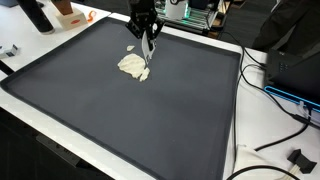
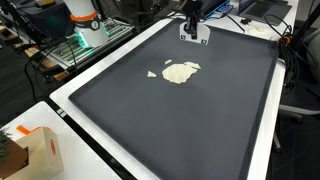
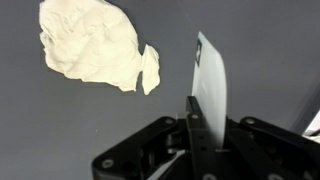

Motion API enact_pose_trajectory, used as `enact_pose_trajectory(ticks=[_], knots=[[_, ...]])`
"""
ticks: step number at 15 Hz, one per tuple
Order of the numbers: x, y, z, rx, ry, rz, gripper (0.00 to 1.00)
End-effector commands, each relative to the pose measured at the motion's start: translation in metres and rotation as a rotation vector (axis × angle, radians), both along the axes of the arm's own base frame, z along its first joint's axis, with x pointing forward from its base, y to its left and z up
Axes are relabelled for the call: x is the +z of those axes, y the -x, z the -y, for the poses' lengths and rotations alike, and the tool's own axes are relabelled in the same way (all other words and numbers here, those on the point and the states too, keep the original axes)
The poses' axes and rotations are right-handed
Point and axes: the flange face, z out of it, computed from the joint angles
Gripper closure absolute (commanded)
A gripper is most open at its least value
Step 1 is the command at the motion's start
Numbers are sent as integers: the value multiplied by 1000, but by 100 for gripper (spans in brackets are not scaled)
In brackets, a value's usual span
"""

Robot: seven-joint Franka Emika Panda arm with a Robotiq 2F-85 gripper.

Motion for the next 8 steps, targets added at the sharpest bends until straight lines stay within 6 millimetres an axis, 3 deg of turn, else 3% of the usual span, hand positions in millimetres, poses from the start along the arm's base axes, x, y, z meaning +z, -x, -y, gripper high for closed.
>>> enact_pose_trajectory(ticks=[1, 8], knots=[[-3, 12, 17, 2, -64, -32, 99], [-18, 19, 52, -64, -173, -108, 99]])
